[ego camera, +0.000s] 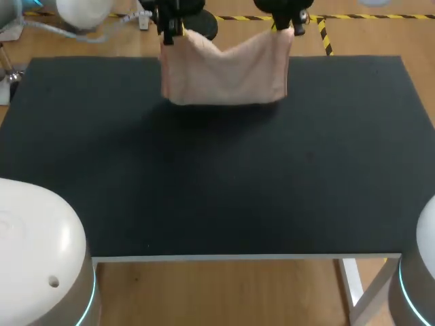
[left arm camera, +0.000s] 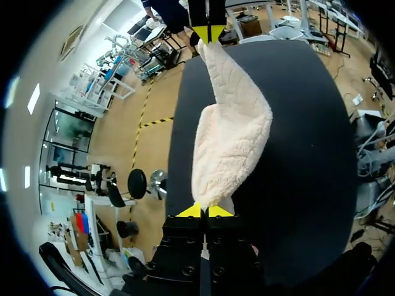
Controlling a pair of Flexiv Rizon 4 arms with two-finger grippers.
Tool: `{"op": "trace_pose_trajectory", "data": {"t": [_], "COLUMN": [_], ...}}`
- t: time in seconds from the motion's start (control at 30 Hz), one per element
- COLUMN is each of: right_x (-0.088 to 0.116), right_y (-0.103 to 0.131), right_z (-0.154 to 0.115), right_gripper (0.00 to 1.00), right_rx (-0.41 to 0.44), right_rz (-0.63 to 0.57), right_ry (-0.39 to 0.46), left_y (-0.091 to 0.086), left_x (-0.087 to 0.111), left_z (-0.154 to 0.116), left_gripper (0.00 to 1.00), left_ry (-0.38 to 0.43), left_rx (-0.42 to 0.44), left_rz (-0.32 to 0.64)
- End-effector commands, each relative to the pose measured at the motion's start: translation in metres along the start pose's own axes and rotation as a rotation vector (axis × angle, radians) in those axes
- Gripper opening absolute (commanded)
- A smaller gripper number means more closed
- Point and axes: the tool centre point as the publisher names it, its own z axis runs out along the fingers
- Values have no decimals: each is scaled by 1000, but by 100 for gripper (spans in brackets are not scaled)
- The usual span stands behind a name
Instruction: Fold the towel
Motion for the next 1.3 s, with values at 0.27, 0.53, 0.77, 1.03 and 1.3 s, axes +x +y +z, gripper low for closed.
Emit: {"op": "trace_pose_trajectory", "data": {"t": [0.27, 0.53, 0.77, 1.03, 1.3], "right_x": [61, 78, 76, 51, 16], "right_y": [11, 2, -10, -30, -56], "right_z": [5, 52, 107, 159, 187], "right_gripper": [0, 0, 0, 0, 0], "right_rx": [-25, 26, 60, 120, 165], "right_rz": [5, 116, 207, 287, 338], "right_ry": [63, 137, 190, 185, 150], "left_y": [14, 26, 37, 46, 57], "left_x": [77, 84, 78, 43, 5], "left_z": [-5, 63, 122, 174, 202], "left_gripper": [0, 0, 0, 0, 0], "left_ry": [91, 247, 339, 358, 344], "left_rx": [16, -68, -95, -149, -165], "left_rz": [-43, -105, -130, -138, -146]}}
